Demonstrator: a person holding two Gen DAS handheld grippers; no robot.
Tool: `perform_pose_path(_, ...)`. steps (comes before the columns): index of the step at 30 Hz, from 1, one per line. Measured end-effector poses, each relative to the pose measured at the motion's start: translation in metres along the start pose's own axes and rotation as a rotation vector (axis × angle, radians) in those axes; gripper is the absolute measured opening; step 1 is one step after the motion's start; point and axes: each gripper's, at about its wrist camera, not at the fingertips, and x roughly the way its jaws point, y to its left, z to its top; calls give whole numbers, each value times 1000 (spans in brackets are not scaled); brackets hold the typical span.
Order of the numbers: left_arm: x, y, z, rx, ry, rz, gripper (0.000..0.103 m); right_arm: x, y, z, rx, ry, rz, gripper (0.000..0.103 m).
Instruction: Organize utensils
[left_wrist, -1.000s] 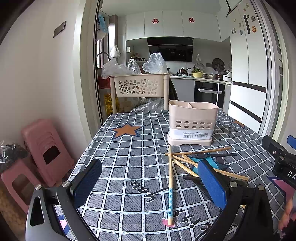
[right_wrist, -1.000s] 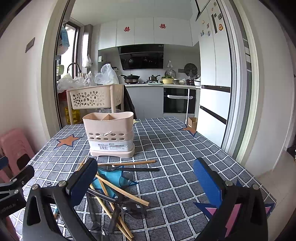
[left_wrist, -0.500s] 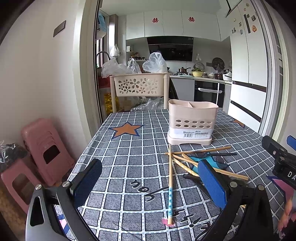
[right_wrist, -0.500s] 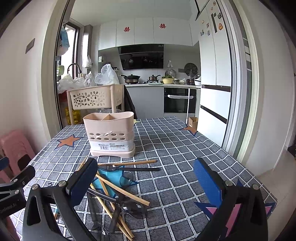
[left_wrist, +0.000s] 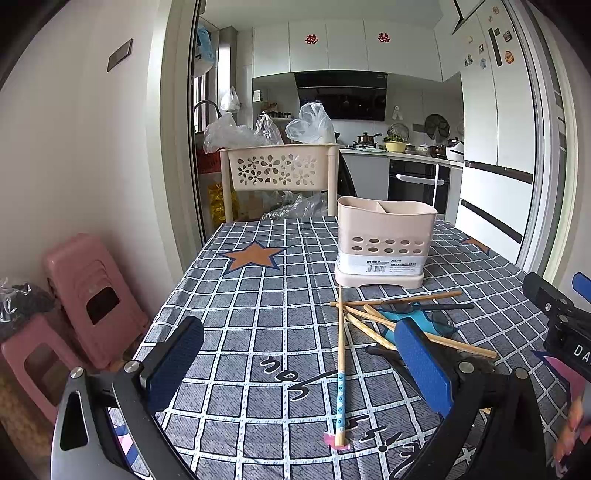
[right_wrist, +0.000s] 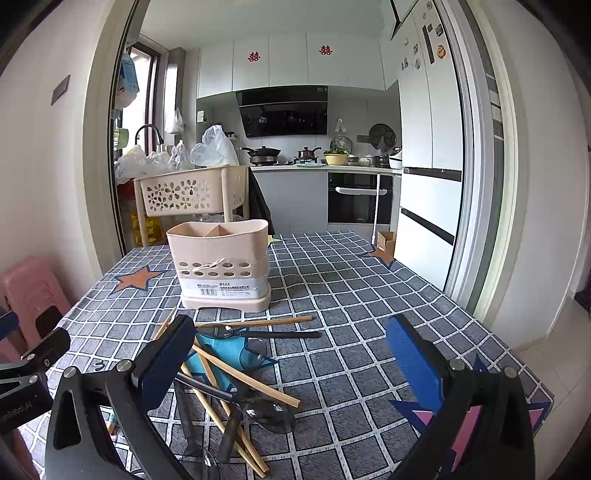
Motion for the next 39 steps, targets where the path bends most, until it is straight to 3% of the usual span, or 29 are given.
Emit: perform_pose_path(39, 0, -1, -1, 0, 9, 2, 103, 0, 1, -3, -32, 54, -6, 103)
